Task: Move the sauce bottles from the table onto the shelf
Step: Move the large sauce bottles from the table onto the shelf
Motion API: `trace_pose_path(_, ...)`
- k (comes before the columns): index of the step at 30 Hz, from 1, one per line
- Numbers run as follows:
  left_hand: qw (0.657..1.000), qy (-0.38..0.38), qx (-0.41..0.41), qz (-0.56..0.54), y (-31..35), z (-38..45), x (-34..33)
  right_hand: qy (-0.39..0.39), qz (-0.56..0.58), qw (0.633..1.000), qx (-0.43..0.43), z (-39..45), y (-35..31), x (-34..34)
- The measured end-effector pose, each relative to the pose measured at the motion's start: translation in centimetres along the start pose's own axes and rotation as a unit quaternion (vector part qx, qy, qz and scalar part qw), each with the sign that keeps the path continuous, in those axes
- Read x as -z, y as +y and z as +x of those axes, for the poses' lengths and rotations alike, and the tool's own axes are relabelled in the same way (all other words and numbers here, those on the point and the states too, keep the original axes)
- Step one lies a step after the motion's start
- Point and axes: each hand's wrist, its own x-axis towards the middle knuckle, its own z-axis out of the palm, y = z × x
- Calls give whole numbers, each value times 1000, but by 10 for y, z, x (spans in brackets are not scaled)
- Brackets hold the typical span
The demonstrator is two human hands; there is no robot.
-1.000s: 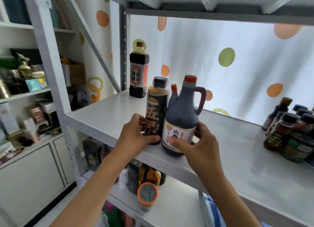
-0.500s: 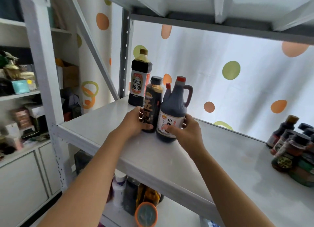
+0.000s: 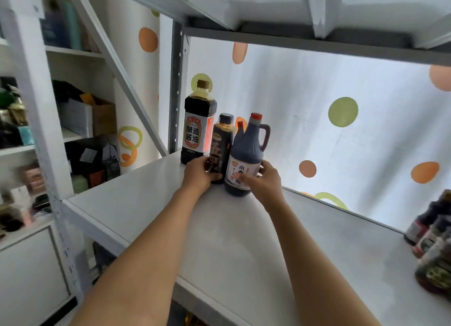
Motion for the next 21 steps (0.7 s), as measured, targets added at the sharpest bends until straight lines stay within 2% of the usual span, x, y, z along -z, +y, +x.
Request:
trace_pose_path(4, 1000, 13, 14, -3, -3, 18, -6, -9, 4, 1000, -5, 25, 9, -3)
trace_pose_path(8, 997, 67, 38, -16, -9, 27, -19, -26, 7, 1000, -13, 50, 14, -5)
trace_pose_path(13, 995, 96, 24, -21, -13, 33, -20, -17, 23, 1000, 0, 66, 26, -13)
trace_pose_path(21, 992, 118, 13, 50, -16, 34, -22, 2, 18, 1000, 15, 65, 27, -26)
